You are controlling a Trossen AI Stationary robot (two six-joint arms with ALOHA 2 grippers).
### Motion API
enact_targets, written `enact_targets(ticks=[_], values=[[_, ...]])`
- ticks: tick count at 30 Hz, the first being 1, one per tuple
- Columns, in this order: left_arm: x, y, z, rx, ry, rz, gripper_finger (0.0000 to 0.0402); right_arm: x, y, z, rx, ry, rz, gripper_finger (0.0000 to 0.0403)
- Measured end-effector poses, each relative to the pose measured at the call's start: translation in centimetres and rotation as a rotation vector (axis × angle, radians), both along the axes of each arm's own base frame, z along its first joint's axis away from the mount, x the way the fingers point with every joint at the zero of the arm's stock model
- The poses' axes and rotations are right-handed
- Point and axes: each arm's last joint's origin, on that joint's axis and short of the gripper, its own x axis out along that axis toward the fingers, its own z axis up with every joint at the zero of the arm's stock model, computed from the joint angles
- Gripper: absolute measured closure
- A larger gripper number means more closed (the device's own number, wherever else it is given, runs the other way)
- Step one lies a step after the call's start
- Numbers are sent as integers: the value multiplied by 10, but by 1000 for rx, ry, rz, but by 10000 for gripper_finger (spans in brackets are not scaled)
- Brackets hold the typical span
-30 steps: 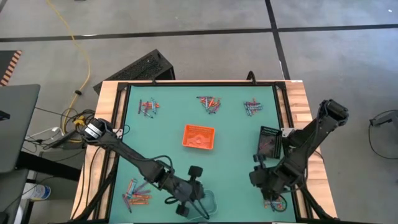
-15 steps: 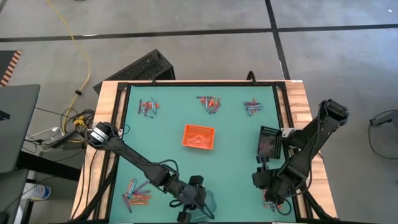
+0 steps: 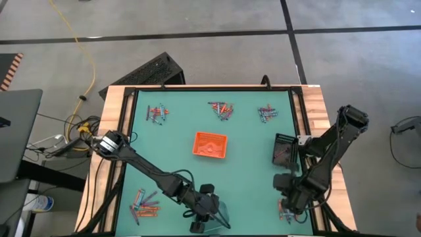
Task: Sort crayons
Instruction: Put the purple crayon into the black bin
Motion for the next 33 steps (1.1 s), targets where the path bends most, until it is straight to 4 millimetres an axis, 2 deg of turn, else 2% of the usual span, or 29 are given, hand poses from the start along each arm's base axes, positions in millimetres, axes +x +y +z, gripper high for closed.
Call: enact_targets(ticks=[3, 8, 13, 17, 21, 26, 33], values=[[0, 0, 0, -15, 9, -35, 285, -6, -1, -7, 19, 34, -135, 284], [-6, 7, 10, -28, 54, -67, 279, -19, -2, -31, 68, 72, -300, 281], [-22, 20, 33, 115, 47, -24, 279, -29, 2, -48, 143, 74, -387, 264], [-37, 29, 56, 217, 6, 18, 278, -33, 5, -52, 172, 65, -444, 249], [-49, 34, 70, 292, -16, 44, 278, -34, 7, -54, 173, 58, -469, 246], [-57, 35, 75, 334, -2, 49, 278, -28, 13, -63, 188, 57, -480, 246], [-63, 31, 72, 352, 25, 48, 278, -19, 15, -81, 141, 163, -521, 249]])
